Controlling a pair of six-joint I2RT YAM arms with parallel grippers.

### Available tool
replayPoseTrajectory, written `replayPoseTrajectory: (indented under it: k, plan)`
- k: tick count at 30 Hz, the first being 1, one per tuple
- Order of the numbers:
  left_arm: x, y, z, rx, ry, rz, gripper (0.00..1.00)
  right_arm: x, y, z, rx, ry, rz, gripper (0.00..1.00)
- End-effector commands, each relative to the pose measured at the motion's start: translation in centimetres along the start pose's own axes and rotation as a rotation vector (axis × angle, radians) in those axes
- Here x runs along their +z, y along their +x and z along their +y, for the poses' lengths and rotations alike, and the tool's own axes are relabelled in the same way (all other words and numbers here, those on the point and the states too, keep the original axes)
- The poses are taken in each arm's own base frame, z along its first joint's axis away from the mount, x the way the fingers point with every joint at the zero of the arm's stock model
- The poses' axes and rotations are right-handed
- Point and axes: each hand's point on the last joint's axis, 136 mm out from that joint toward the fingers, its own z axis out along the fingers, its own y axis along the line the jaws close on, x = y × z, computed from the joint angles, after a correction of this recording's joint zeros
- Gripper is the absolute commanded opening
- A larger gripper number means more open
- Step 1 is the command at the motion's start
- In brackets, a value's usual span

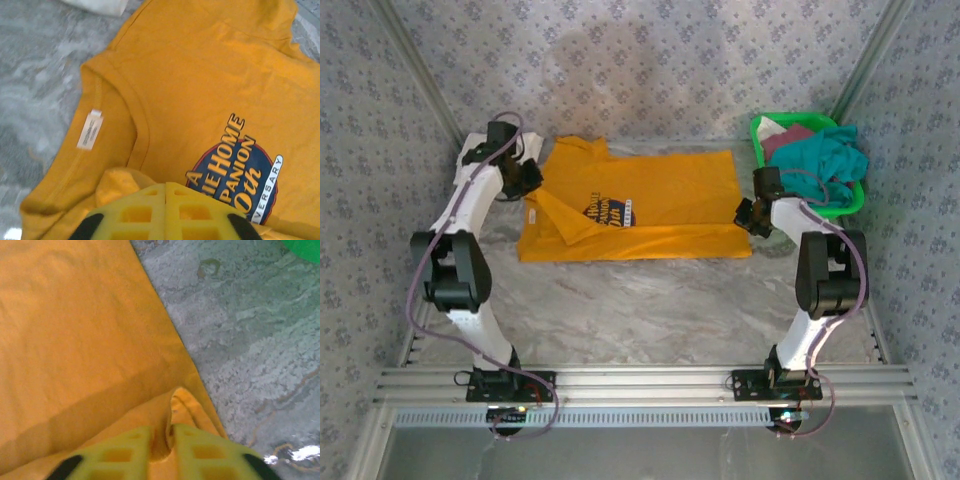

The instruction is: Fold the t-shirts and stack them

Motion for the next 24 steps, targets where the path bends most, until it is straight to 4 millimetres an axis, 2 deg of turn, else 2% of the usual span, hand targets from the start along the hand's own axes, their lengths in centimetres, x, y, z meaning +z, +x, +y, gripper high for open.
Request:
replayPoseTrajectory:
  k: [1, 2, 3, 7, 9, 11, 14, 16, 18, 19, 21, 24]
  plan:
    - [0.6, -2.9, -2.0, 0.044, 0.053, -0.027, 0.44, -1.1, -2.4, 1.3, 0.005, -0.024, -0.054, 0.32]
    - [0.8, -3.3, -2.3, 0.046, 0.051, -0.026, 0.56, -1.6, -2.7, 1.7, 0.002, -0.032, -0.065, 0.36]
    - [0.5, -3.7, -2.3, 0.040, 0.044, -0.036, 0.62, -2.1, -2.9, 2.0, -0.007, -0.040, -0.074, 0.38]
    - [-2.6, -3.8, -2.2, 0.019, 0.041, -0.165, 0.71, -5.6, -2.8, 4.4, -0.116, -0.092, -0.132, 0.46]
    - [-4.5, -2.9, -1.7, -0.014, 0.082, -0.232, 0.71, -7.5, -1.9, 7.7, -0.274, -0.168, -0.171, 0.49]
    - [-5.2, -0.6, -0.4, -0.054, 0.103, -0.263, 0.72, -9.0, 0.6, 12.0, -0.491, -0.257, -0.194, 0.51]
    - [-4.3, 3.5, 2.3, -0.098, 0.082, -0.235, 0.70, -10.2, 6.5, 19.0, -0.858, -0.386, -0.222, 0.51]
    - [-3.2, 6.1, 4.4, -0.120, 0.042, -0.196, 0.65, -10.1, 9.4, 22.2, -1.034, -0.393, -0.231, 0.51]
    - [-1.7, 8.2, 5.2, -0.142, 0.079, -0.148, 0.59, -9.9, 11.9, 24.8, -1.160, -0.401, -0.247, 0.51]
    - [-1.0, 9.1, 5.0, -0.140, 0.106, -0.118, 0.58, -9.5, 12.4, 25.9, -1.181, -0.383, -0.272, 0.51]
    - [0.0, 10.7, 4.1, -0.097, 0.117, -0.052, 0.55, -8.7, 12.7, 26.7, -1.157, -0.382, -0.243, 0.50]
    - [1.4, 12.5, 2.4, -0.050, 0.113, 0.029, 0.51, -8.5, 11.5, 26.9, -1.065, -0.420, -0.238, 0.49]
